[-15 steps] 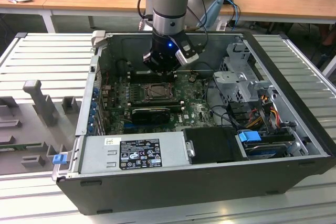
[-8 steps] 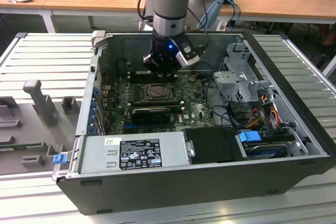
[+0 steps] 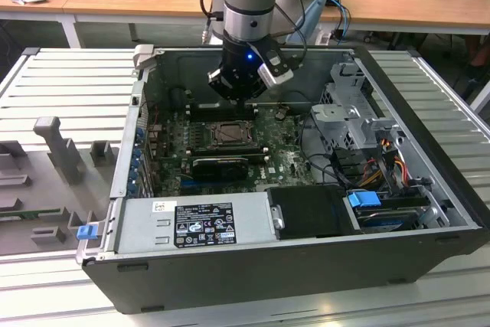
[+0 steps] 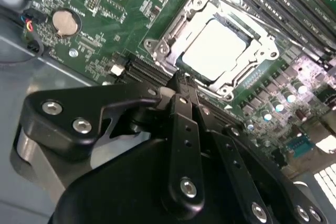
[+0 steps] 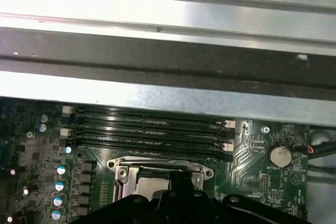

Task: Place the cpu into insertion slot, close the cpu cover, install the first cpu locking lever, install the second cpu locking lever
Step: 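Install the second cpu locking lever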

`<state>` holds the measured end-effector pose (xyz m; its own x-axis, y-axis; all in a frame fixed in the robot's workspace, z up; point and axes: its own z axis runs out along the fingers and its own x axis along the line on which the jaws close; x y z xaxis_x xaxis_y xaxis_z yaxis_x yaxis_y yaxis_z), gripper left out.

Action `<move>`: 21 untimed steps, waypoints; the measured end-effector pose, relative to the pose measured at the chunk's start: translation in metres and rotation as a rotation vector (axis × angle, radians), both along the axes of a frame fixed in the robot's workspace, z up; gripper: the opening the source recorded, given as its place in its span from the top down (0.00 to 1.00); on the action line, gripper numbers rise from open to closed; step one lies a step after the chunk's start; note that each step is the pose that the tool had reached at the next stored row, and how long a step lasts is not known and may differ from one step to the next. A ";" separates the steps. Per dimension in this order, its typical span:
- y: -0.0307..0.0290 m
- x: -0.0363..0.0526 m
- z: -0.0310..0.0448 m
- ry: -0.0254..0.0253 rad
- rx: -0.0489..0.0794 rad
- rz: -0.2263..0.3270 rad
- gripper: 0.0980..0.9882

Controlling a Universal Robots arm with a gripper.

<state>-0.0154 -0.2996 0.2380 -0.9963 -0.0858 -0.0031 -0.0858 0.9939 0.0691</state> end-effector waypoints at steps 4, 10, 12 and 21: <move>-0.0063 -0.0002 -0.0001 0.0000 0.000 0.000 0.99; -0.0145 -0.0007 -0.0002 0.0000 0.000 0.000 0.99; -0.0147 -0.0008 0.0008 0.0001 0.000 0.000 0.99; -0.0156 -0.0009 0.0105 0.0001 0.000 0.000 0.99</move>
<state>-0.0163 -0.3152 0.2485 -0.9963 -0.0857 -0.0031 -0.0857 0.9939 0.0692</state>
